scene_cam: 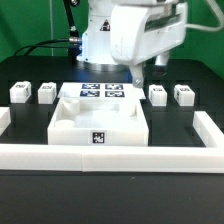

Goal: Assemble square table

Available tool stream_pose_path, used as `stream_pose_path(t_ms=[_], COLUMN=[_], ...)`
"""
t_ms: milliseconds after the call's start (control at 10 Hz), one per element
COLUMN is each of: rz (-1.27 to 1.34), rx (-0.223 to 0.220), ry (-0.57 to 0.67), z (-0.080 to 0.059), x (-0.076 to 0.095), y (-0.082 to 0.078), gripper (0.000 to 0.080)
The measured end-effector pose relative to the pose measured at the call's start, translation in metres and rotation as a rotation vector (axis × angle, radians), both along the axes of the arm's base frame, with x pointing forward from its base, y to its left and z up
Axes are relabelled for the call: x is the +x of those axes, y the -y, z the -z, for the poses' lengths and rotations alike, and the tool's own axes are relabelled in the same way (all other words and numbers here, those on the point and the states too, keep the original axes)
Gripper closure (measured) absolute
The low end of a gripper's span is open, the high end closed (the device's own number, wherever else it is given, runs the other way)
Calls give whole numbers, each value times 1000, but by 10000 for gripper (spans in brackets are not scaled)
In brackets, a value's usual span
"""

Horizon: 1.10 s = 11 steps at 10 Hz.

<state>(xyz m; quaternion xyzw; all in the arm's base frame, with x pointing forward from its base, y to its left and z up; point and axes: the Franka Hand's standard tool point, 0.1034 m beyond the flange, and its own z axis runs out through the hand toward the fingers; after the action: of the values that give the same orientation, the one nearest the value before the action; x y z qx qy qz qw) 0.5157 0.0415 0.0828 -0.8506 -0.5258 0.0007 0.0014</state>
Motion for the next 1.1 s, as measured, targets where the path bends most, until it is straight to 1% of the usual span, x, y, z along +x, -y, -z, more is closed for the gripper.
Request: stream_pose_path(t_ms=[100, 200, 300, 400, 500, 600, 900, 1100], rz=[-120, -219, -355, -465, -553, -535, -534, -534], rx=[2, 5, 7, 11, 16, 14, 14, 14], ry=[6, 17, 29, 24, 6, 11, 9, 4], z=[8, 19, 30, 42, 46, 45, 48, 63], x=[-16, -35, -44, -51, -50, -47, -50, -69], y=[10, 20, 30, 44, 54, 54, 58, 76], gripper=[150, 150, 150, 150, 150, 150, 150, 150])
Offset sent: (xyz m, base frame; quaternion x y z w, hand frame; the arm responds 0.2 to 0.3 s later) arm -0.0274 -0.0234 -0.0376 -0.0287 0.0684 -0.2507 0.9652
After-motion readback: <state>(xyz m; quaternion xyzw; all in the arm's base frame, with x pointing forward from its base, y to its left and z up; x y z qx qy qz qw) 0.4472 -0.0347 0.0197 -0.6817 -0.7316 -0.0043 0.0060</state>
